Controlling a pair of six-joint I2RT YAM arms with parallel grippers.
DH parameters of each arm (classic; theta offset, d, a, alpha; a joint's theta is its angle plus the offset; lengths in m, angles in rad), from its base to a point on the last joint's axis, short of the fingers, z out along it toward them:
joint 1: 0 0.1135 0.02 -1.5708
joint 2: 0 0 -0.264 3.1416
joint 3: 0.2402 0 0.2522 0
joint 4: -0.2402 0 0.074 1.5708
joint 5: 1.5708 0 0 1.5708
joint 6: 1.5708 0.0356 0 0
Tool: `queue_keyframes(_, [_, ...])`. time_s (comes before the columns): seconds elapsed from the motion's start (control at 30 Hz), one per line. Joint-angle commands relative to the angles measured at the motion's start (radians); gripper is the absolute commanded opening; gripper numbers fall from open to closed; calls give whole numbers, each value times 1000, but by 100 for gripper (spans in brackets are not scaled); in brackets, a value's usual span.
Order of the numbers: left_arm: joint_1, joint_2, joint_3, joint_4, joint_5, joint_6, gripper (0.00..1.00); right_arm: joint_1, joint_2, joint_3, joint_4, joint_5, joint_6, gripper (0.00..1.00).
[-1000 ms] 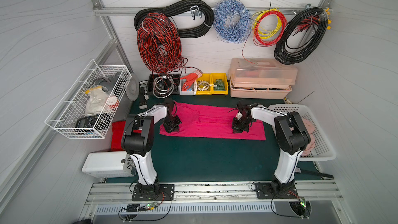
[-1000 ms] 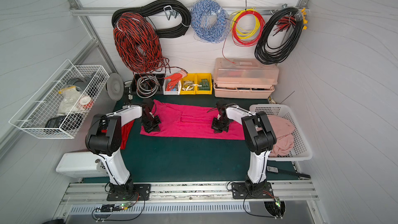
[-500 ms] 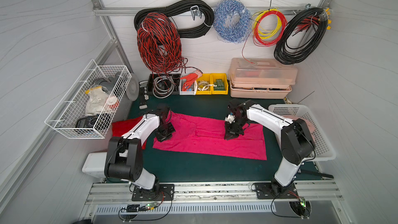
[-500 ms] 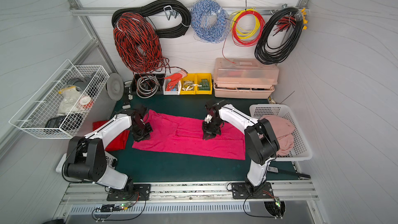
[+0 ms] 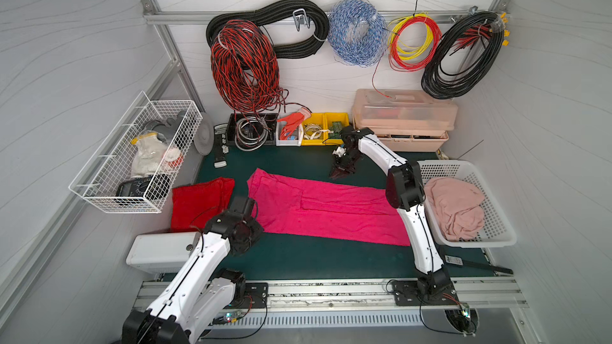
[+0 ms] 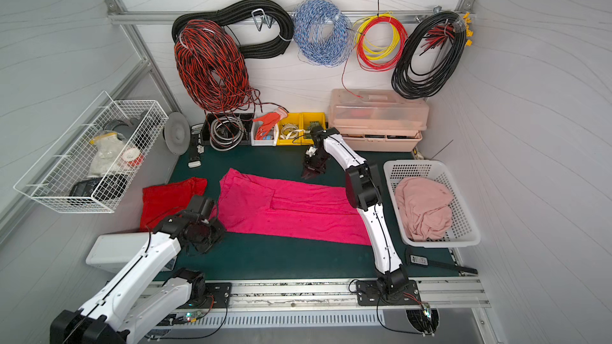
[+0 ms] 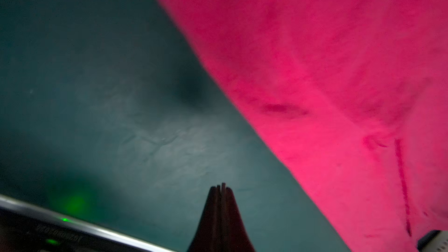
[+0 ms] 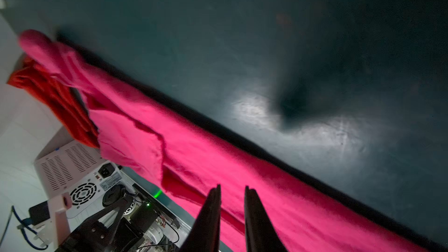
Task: Fold and stack t-shirts
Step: Move the T-shirt to the center of the board, then adjust the T-shirt at the center of the board.
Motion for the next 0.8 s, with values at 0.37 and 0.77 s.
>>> queue_keyframes(0.37, [-31, 302, 6, 248, -5, -212, 17, -50, -178, -498, 146, 54, -30, 17])
queue_keyframes(0.77, [-59, 83, -80, 431, -189, -219, 46, -50, -280, -536, 190, 14, -40, 30])
